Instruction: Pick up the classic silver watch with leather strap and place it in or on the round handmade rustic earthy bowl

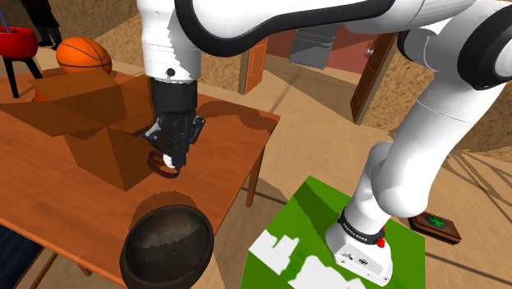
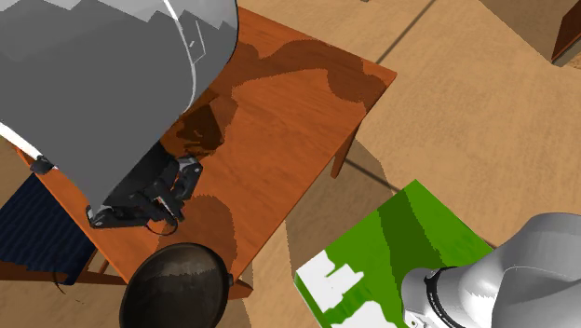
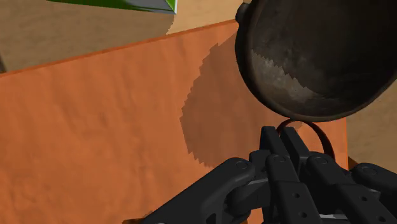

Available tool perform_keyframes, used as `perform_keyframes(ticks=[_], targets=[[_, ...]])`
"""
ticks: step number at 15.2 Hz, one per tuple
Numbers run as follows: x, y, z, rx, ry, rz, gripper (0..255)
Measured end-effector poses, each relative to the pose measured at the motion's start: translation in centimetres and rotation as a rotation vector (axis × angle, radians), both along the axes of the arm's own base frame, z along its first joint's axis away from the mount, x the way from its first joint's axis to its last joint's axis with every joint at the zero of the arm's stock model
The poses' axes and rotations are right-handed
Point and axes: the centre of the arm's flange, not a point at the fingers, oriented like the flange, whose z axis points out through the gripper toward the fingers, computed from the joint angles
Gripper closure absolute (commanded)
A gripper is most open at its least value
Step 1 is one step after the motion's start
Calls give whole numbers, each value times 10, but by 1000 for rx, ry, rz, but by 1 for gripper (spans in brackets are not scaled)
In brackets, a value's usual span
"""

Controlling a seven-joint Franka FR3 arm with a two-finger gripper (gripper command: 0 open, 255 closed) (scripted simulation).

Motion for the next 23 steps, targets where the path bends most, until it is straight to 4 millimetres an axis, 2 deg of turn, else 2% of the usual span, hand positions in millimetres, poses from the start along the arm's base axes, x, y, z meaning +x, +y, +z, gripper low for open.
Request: perform_keyframes(ticks=[3,5,8,12,23], targets=[[-36,26,3,0,0,0,255],[-57,37,7,0,0,1,255],[-84,53,3,0,0,0,255],[-90,57,-14,-1,1,-1,255],[-89,56,-72,-1,1,-1,255]])
